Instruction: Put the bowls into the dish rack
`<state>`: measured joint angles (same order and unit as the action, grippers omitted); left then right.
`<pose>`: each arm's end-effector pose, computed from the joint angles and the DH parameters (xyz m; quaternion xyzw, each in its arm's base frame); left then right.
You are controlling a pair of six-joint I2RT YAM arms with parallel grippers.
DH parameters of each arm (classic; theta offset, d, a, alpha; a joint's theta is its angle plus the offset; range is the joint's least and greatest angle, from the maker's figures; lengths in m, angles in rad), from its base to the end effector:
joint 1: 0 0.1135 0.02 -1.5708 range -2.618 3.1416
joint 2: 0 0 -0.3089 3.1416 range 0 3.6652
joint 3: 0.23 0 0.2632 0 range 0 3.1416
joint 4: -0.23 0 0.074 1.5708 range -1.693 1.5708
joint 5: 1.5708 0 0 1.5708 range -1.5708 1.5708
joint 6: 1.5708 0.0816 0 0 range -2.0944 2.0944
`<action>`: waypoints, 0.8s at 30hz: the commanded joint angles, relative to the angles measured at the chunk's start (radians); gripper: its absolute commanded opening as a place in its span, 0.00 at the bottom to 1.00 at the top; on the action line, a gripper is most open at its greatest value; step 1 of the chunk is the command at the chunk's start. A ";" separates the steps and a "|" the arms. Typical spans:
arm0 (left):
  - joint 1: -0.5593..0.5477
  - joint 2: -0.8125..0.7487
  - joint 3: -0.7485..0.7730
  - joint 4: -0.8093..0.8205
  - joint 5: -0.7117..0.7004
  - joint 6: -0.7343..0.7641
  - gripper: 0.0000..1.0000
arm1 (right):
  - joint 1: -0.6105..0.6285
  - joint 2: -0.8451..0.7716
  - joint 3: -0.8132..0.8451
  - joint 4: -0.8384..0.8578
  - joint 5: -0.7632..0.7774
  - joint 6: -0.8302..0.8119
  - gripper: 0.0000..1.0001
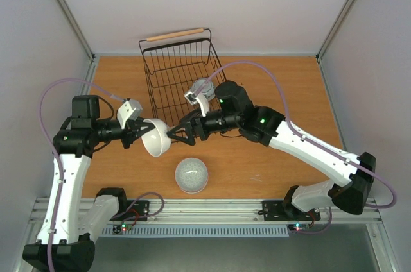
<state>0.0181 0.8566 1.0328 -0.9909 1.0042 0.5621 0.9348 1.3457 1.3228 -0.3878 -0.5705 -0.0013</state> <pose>0.1415 -0.0663 0.3652 0.3900 0.7370 -0.3360 0.4380 0.1662 0.2992 0.4118 -0.4997 0.6467 0.4468 0.3638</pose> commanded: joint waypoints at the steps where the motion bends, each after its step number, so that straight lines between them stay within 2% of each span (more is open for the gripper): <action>1: -0.001 -0.013 -0.011 0.038 0.041 -0.018 0.00 | -0.005 0.040 0.008 0.082 -0.080 0.060 0.99; 22: -0.001 0.006 -0.027 0.068 0.061 -0.032 0.00 | 0.064 0.140 0.098 0.090 -0.153 0.057 0.98; 24: -0.001 0.004 -0.027 0.073 0.064 -0.038 0.01 | 0.068 0.147 0.103 0.091 -0.168 0.056 0.89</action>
<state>0.0181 0.8692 1.0111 -0.9756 1.0260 0.5491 0.9878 1.4776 1.3872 -0.3202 -0.6949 0.0475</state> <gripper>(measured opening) 0.051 0.969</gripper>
